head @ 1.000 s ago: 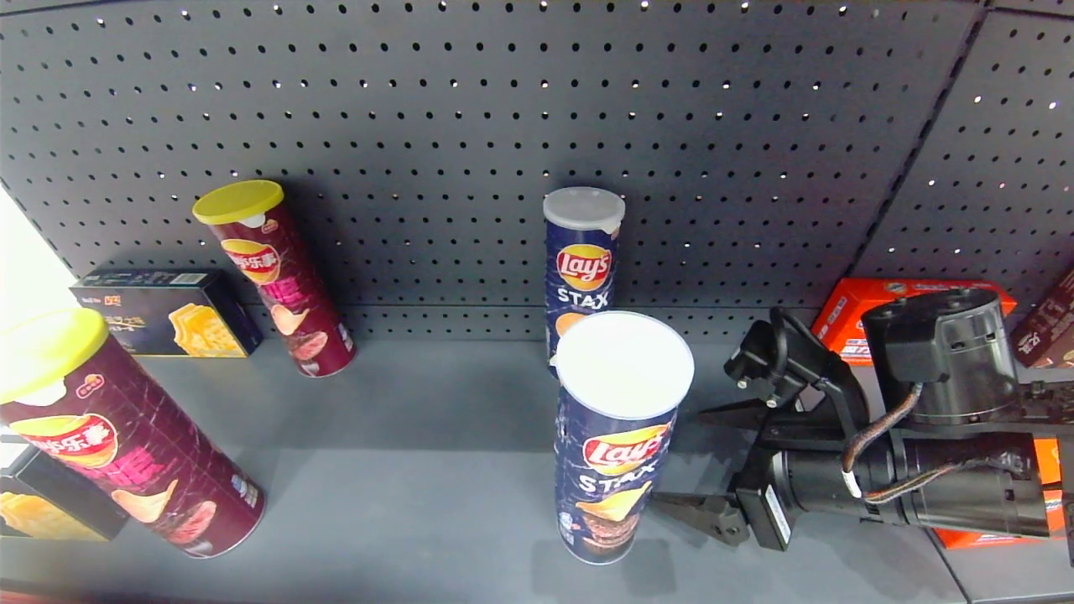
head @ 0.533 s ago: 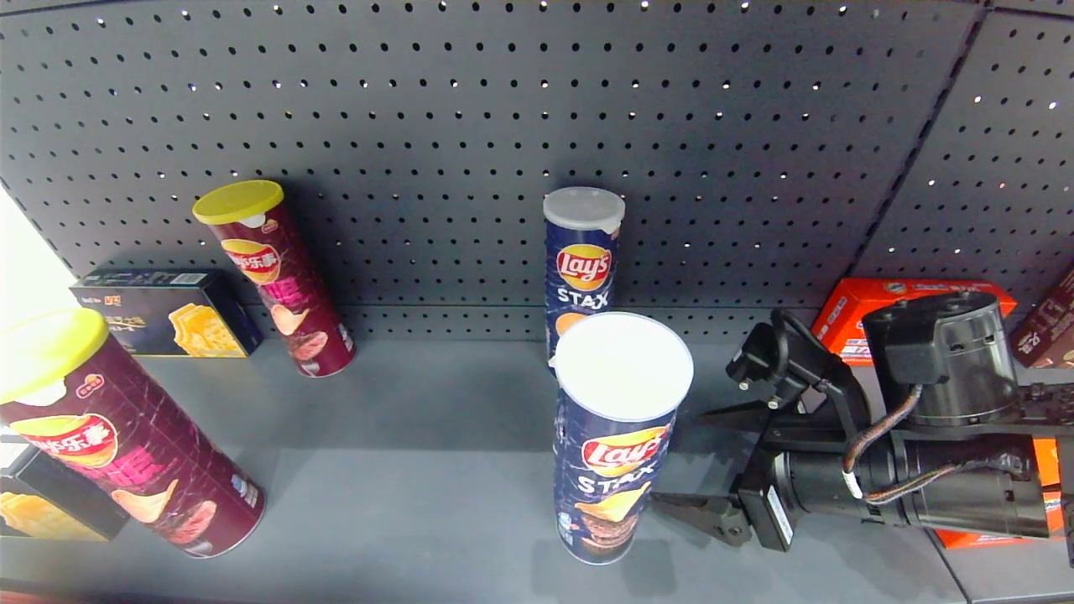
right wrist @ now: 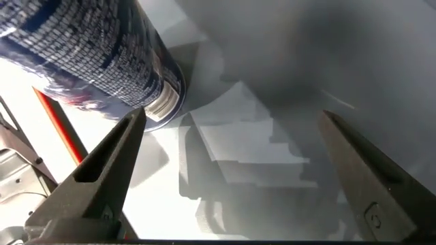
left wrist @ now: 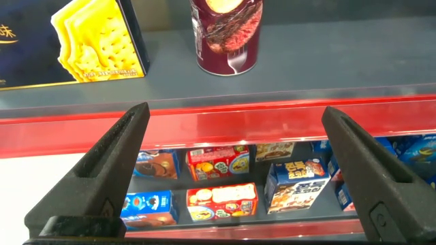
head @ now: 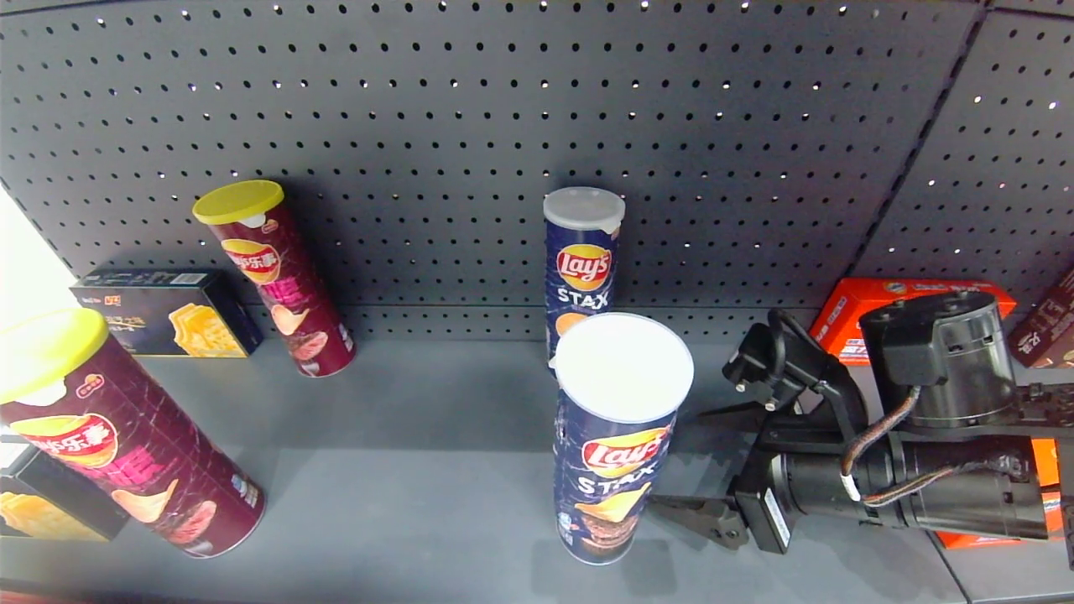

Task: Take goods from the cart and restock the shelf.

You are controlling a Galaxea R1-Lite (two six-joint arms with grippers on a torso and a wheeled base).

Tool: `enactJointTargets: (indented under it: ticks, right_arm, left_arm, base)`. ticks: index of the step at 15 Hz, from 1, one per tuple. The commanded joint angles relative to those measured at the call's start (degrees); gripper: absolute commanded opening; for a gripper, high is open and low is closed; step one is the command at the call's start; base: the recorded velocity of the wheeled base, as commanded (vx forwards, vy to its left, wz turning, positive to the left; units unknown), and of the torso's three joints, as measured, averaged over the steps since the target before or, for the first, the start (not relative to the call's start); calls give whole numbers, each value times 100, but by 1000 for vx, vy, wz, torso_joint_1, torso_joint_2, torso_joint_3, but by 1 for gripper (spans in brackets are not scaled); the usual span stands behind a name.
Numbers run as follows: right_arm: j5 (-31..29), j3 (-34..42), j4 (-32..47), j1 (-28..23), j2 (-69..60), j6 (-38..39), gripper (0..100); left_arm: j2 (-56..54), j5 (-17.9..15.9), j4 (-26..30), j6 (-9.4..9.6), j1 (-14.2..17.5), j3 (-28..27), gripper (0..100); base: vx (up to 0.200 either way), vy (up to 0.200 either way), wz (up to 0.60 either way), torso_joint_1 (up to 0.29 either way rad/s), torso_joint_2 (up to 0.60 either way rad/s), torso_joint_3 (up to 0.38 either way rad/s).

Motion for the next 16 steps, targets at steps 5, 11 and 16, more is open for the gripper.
enactJointTargets:
  ticks: [5, 11, 16]
  right_arm:
    - [3, -17, -2, 90, 74, -3, 100]
    - [3, 36, -2, 90, 13, -3, 100]
    - [3, 273, 7, -683, -1121, 23, 100]
  left_arm:
    - [9, 1, -4, -5, -1, 0, 100]
    - [9, 1, -4, 3, -1, 0, 100]
    - [9, 1, 4, 3, -1, 0, 100]
  base:
    - [0, 0, 0, 0, 0, 0]
    - [0, 0, 0, 0, 0, 0]
    - [0, 0, 0, 0, 0, 0]
